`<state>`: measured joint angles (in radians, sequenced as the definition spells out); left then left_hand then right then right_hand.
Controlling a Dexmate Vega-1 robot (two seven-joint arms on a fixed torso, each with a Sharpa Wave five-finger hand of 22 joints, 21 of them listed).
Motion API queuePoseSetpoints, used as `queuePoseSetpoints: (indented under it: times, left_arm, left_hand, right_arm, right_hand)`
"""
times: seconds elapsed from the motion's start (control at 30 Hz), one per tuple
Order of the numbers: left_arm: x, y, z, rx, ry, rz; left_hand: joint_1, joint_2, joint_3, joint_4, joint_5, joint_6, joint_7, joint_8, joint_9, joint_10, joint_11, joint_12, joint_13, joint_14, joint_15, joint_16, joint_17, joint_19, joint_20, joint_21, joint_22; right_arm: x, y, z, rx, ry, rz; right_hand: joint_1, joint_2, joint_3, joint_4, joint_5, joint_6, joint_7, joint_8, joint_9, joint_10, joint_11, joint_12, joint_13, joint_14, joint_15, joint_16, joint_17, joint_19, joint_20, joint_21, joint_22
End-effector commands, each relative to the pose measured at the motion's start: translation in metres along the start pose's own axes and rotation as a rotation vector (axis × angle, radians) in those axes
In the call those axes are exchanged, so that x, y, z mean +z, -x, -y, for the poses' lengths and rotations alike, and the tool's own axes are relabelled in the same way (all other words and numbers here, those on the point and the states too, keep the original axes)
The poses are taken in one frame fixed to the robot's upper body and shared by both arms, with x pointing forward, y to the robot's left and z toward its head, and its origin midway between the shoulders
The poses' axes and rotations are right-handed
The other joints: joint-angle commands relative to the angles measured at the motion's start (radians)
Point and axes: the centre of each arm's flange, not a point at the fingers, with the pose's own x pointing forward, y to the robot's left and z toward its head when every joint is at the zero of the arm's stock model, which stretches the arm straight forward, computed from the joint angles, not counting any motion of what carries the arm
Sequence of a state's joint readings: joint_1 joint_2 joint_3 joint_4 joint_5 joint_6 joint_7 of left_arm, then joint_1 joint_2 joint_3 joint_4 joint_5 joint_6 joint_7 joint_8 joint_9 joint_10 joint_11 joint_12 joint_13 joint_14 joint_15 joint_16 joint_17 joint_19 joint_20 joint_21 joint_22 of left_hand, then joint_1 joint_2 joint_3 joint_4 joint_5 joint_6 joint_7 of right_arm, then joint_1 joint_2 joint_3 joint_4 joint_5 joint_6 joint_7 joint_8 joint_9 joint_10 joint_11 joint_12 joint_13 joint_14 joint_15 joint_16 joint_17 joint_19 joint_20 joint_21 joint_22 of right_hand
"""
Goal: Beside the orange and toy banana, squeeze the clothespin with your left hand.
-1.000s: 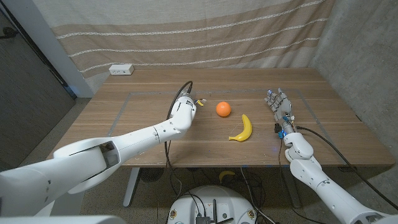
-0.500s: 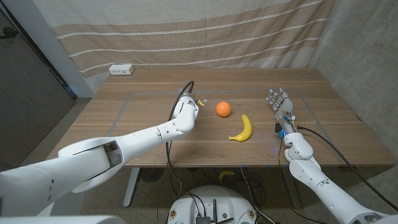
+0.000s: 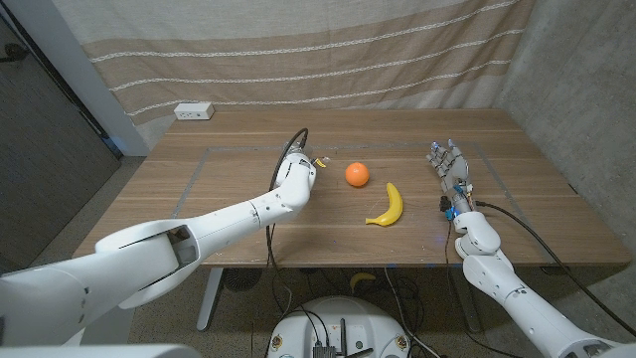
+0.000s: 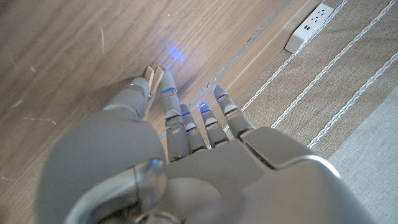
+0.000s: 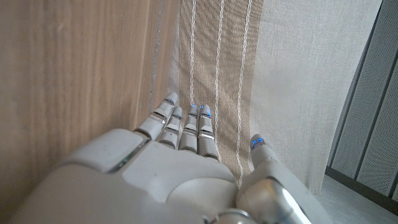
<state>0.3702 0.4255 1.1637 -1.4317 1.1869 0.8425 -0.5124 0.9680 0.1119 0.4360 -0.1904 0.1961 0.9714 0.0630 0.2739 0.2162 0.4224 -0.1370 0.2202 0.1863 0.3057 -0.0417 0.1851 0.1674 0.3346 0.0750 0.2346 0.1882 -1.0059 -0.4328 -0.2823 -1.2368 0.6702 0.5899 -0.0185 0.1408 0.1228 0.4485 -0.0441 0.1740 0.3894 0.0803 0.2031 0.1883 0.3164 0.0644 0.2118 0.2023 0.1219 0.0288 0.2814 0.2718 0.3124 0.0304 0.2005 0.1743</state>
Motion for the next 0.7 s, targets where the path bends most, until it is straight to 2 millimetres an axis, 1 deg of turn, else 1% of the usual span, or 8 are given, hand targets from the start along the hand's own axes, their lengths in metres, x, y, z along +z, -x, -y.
queuePoseSetpoints:
  times: [0.03,0.23,0.33,0.47,0.53,0.6,0.63,0.7]
  left_arm:
    - [-0.0040,-0.0032,0.0097,0.026,0.046,0.005]
    - [-0.0039,0.0001,0.0113,0.084,0.049,-0.024]
    - [-0.0047,0.0004,0.0124,0.092,0.057,-0.036]
    - [-0.0056,0.0010,0.0157,0.097,0.061,-0.050]
    - [-0.0062,0.0011,0.0172,0.095,0.063,-0.054]
    - [-0.0066,0.0010,0.0181,0.092,0.060,-0.063]
    - [-0.0069,0.0015,0.0183,0.096,0.063,-0.065]
    - [-0.0075,0.0031,0.0177,0.105,0.066,-0.069]
  left_hand:
    - [0.042,0.015,0.017,0.001,0.007,0.037,-0.019,0.006,0.012,0.023,-0.009,0.007,0.000,0.018,-0.041,0.006,0.002,0.019,-0.004,0.010,0.006]
    - [0.072,0.035,0.027,0.005,0.001,0.023,-0.013,0.003,0.028,0.036,-0.009,0.006,0.000,0.037,-0.045,0.009,0.003,0.039,-0.012,0.020,0.009]
    - [0.080,0.044,0.029,0.009,-0.004,0.026,-0.017,0.009,0.039,0.036,-0.007,0.003,0.001,0.038,-0.046,0.008,0.005,0.045,-0.016,0.024,0.010]
    - [0.086,0.054,0.028,0.016,-0.011,0.022,-0.017,0.021,0.061,0.025,0.011,-0.005,0.003,0.030,-0.046,0.005,0.007,0.047,-0.023,0.028,0.014]
    - [0.087,0.057,0.027,0.019,-0.012,0.025,-0.019,0.027,0.068,0.023,0.014,-0.007,0.004,0.027,-0.047,0.005,0.008,0.047,-0.027,0.029,0.014]
    - [0.086,0.061,0.026,0.022,-0.013,0.022,-0.016,0.030,0.074,0.020,0.017,-0.009,0.004,0.026,-0.049,0.005,0.010,0.047,-0.029,0.029,0.015]
    - [0.085,0.064,0.026,0.026,-0.014,0.017,-0.012,0.033,0.082,0.015,0.025,-0.012,0.005,0.022,-0.044,0.005,0.011,0.045,-0.029,0.030,0.016]
    - [0.084,0.068,0.025,0.029,-0.015,0.013,-0.013,0.038,0.092,0.009,0.031,-0.015,0.006,0.021,-0.043,0.006,0.012,0.045,-0.030,0.031,0.017]
  right_arm:
    - [0.0026,0.0021,0.0018,-0.015,0.028,0.004]
    - [0.0028,0.0038,0.0020,-0.016,0.031,0.006]
    - [0.0030,0.0043,0.0020,-0.015,0.033,0.008]
    - [0.0033,0.0044,0.0022,-0.013,0.031,0.009]
    - [0.0033,0.0046,0.0022,-0.013,0.031,0.009]
    - [0.0031,0.0047,0.0022,-0.011,0.031,0.007]
    - [0.0030,0.0048,0.0022,-0.011,0.031,0.006]
    - [0.0030,0.0048,0.0021,-0.011,0.032,0.005]
  right_hand:
    - [-0.010,0.029,-0.001,0.002,0.004,0.009,-0.002,0.003,0.004,0.007,-0.002,0.008,0.005,0.008,-0.004,0.007,0.003,0.010,0.002,0.009,0.003]
    - [-0.010,0.029,-0.001,0.002,0.004,0.009,-0.001,0.003,0.004,0.007,-0.001,0.008,0.006,0.008,-0.003,0.006,0.003,0.011,0.002,0.009,0.003]
    - [-0.010,0.028,-0.002,0.002,0.004,0.009,-0.002,0.003,0.004,0.007,-0.001,0.008,0.006,0.009,-0.003,0.007,0.003,0.011,0.003,0.009,0.003]
    - [-0.011,0.028,-0.002,0.002,0.004,0.009,-0.002,0.002,0.004,0.008,-0.001,0.007,0.006,0.011,-0.006,0.007,0.003,0.012,0.003,0.010,0.003]
    - [-0.011,0.028,-0.002,0.002,0.004,0.009,-0.002,0.002,0.004,0.009,0.000,0.008,0.006,0.011,-0.004,0.007,0.003,0.013,0.003,0.010,0.003]
    - [-0.011,0.027,-0.002,0.002,0.004,0.009,-0.002,0.002,0.004,0.009,0.000,0.008,0.006,0.011,-0.004,0.007,0.003,0.014,0.003,0.010,0.003]
    - [-0.012,0.027,-0.003,0.002,0.004,0.009,-0.002,0.002,0.004,0.009,0.000,0.008,0.006,0.011,-0.004,0.007,0.004,0.013,0.003,0.010,0.003]
    - [-0.012,0.027,-0.003,0.002,0.004,0.009,-0.003,0.002,0.004,0.010,0.000,0.008,0.006,0.012,-0.003,0.007,0.004,0.014,0.003,0.010,0.003]
